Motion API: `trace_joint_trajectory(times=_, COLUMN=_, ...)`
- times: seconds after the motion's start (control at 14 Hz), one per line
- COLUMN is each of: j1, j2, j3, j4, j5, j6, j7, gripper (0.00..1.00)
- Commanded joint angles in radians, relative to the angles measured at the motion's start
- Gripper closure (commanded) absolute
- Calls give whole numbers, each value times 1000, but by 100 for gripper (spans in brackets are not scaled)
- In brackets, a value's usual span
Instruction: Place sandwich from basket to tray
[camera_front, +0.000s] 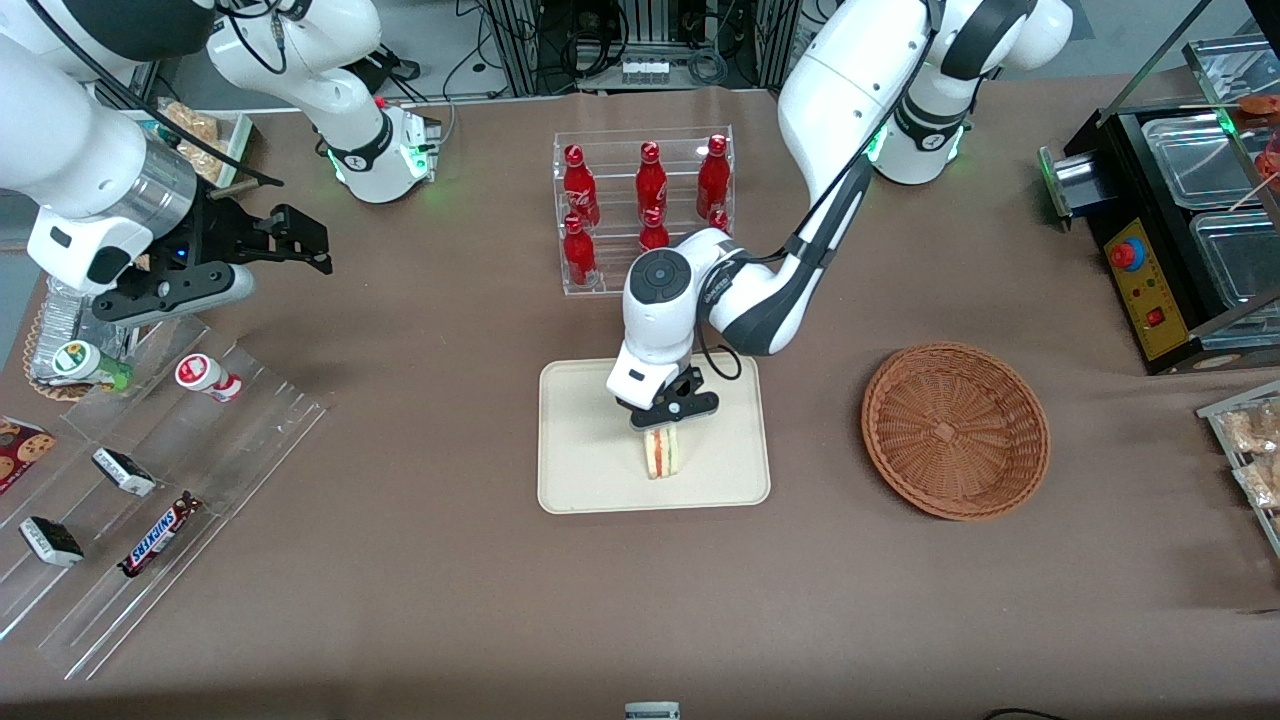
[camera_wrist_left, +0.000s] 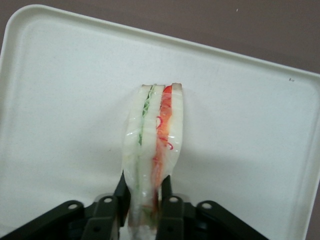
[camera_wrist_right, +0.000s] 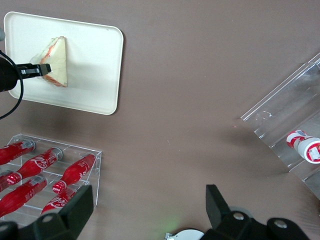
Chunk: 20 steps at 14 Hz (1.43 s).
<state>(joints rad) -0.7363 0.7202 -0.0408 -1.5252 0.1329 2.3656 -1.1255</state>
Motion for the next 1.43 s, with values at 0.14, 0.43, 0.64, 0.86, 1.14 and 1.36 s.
trace_joint_trajectory(times=0.14, j1=24, j2=-108, j3=12, j4=25, j5=16, j6=-60, j7=-27, gripper=0)
trace_joint_trajectory(times=0.43, j1=92, j2=-286, j3=6, j4=28, j5=8, j6=-262, j7=126, gripper=0)
trace_joint_trajectory(times=0.64, j1=133, j2=-387, j3=12, j4=13, j5=-1, j6=-359, j7=246, gripper=0)
trace_joint_trajectory(times=0.86, j1=230, j2=-433, j3=10, j4=-16, j5=-15, j6=-466, j7=274, gripper=0)
trace_joint_trajectory(times=1.14, j1=415, j2=-544, j3=10, j4=-127, j5=-68, j6=-521, j7=556, gripper=0)
trace_joint_trajectory(times=1.36, j1=518, j2=-602, j3=10, j4=-122, j5=-85, j6=-649, j7=729, gripper=0)
